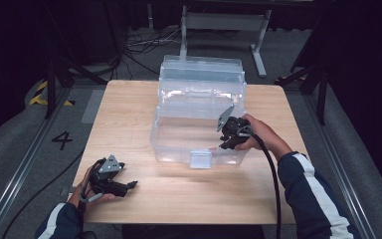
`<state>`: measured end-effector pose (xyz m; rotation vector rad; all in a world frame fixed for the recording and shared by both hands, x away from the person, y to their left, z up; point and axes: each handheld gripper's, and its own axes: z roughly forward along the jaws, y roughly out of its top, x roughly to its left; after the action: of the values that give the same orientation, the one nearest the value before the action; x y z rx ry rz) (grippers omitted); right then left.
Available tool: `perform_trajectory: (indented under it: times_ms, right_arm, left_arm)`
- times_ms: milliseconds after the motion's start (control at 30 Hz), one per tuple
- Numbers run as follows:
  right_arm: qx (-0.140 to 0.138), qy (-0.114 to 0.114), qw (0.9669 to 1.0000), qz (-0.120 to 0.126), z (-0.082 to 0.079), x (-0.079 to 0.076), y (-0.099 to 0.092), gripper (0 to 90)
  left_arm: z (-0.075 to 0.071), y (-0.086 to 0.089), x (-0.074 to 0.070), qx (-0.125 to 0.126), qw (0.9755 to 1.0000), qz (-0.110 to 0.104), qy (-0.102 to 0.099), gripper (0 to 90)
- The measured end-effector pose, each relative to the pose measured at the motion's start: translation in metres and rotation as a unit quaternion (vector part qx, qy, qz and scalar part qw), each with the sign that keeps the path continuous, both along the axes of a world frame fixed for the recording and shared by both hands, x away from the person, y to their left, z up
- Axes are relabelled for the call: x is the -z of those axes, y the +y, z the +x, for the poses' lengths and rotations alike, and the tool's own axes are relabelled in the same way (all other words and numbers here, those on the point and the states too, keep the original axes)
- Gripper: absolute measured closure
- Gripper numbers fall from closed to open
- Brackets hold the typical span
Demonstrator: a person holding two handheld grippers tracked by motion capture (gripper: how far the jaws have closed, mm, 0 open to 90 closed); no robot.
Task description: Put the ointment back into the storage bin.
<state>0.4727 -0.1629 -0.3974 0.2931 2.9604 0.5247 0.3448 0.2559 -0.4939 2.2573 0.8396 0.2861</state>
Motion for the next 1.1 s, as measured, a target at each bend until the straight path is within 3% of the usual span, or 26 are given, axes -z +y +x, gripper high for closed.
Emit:
perform_trajectory:
  times_ms: [167, 333, 633, 800, 833, 867, 1100]
  right_arm:
    - [0.016, -0.011, 0.9988, 0.044, -0.005, -0.003, -0.011, 65.1]
    - [0.039, -0.028, 0.9954, 0.083, -0.007, -0.004, -0.021, 62.6]
    - [0.074, -0.056, 0.9835, 0.155, -0.014, -0.009, -0.044, 60.4]
    - [0.069, -0.079, 0.9796, 0.171, -0.017, -0.013, -0.048, 56.6]
    - [0.065, -0.081, 0.9764, 0.189, -0.019, -0.015, -0.05, 55.2]
    - [0.065, -0.083, 0.9754, 0.193, -0.019, -0.016, -0.05, 54.5]
    - [0.071, -0.108, 0.972, 0.197, -0.023, -0.022, -0.054, 50.5]
  left_arm:
    - [0.0, 0.0, 0.0, 0.001, 1.0, 0.0, 0.0, 16.0]
    - [0.0, 0.0, 0.0, -0.001, 1.0, -0.002, 0.0, 16.0]
    - [0.0, 0.0, 0.0, -0.003, 1.0, -0.001, -0.001, 15.9]
    - [0.0, 0.0, 0.0, -0.005, 1.0, 0.0, -0.001, 15.9]
    - [0.0, 0.0, 0.0, -0.005, 1.0, 0.0, -0.001, 15.9]
    - [0.0, 0.0, 0.0, -0.005, 1.0, 0.0, -0.001, 15.9]
    - [0.0, -0.001, 0.0, -0.005, 1.0, 0.001, 0.0, 16.0]
